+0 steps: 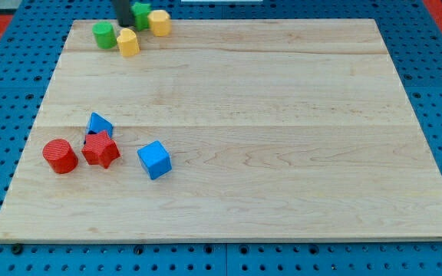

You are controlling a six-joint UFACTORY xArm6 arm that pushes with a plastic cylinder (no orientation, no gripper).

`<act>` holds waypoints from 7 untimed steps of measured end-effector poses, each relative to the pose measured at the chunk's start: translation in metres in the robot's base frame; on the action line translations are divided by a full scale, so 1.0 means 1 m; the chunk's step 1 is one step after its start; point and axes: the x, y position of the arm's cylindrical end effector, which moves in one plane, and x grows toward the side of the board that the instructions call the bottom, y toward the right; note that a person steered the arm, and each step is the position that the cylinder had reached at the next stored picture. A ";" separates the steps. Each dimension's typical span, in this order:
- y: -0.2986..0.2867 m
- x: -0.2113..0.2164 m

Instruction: Move the hexagon to the top right side

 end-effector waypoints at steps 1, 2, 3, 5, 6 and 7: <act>0.000 0.039; 0.004 0.032; -0.004 0.001; -0.011 -0.014; 0.029 -0.013; 0.103 -0.005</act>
